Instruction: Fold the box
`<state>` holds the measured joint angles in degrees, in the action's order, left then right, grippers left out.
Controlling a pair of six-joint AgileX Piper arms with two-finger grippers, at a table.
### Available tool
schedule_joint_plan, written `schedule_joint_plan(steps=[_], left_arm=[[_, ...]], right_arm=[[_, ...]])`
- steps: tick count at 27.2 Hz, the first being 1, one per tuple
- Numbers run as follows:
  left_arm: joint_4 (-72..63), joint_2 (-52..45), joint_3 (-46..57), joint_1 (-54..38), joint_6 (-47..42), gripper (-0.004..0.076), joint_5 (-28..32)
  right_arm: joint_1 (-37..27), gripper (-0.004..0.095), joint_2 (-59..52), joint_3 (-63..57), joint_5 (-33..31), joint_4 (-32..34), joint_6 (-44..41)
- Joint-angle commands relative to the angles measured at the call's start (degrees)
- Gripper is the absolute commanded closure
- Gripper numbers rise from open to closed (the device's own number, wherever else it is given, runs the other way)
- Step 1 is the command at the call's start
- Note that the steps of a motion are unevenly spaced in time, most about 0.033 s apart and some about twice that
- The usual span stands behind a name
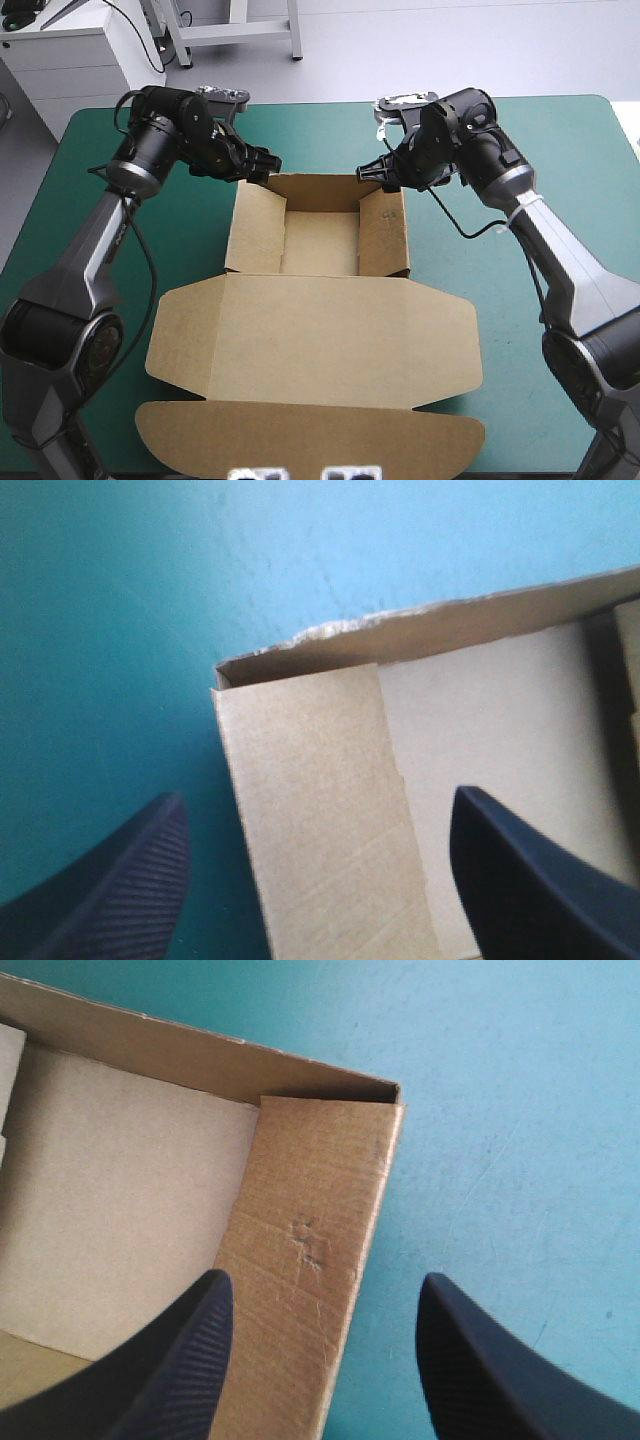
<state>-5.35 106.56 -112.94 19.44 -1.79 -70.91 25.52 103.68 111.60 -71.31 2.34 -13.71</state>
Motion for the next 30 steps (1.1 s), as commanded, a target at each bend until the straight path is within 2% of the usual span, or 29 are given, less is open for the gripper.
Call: schedule_joint_plan(steps=[1, 4, 9, 13, 16, 21, 25, 26, 29, 30], left_arm=[[-0.3, -7.1, -2.5, 0.1, -1.1, 0.0280, -2.8], [-0.2, -10.6, -2.5, 0.1, -1.1, 0.0428, -2.8], [-1.0, -18.0, -1.1, 0.1, 0.4, 0.0730, -2.9], [-7.6, -25.6, 4.8, 0.1, 4.9, 0.0732, -2.9], [-6.8, -31.6, 11.7, 0.1, 5.2, 0.0732, -2.8], [-1.6, -40.7, 27.4, 0.1, 5.2, 0.0732, -2.4], [-4.8, -47.8, 40.1, 0.1, 5.1, 0.0732, 1.2], [-6.1, -51.8, 47.4, 0.1, 5.3, 0.0732, 5.3], [-4.9, -58.3, 60.0, 0.1, 5.3, 0.0732, 11.0], [-4.7, -61.4, 65.4, 0.1, 6.9, 0.0732, 11.6]], right_arm=[[-0.1, 0.0400, -5.6, 2.0, -0.3, 0.5, 0.9], [-0.2, 0.0400, -6.4, 2.0, -0.3, -0.3, 0.6], [-0.2, 0.0400, -5.8, 1.3, -0.3, -2.3, -0.9], [-0.2, 0.0400, -4.7, -2.0, -0.3, -2.0, -1.9], [-0.3, 0.0400, -3.1, -5.0, -0.3, -0.7, -2.5], [-0.3, 0.0400, 0.9, -7.8, -0.3, -2.3, -2.5], [-0.3, 0.0408, 4.3, -8.1, -0.3, -3.0, -2.5], [-0.3, 0.0445, 6.1, -8.1, -0.3, -3.1, -2.1], [-0.3, 0.0572, 8.6, -8.1, -0.3, -3.3, -2.1], [-0.3, 0.0674, 9.0, -8.1, -0.3, -3.3, -1.6]])
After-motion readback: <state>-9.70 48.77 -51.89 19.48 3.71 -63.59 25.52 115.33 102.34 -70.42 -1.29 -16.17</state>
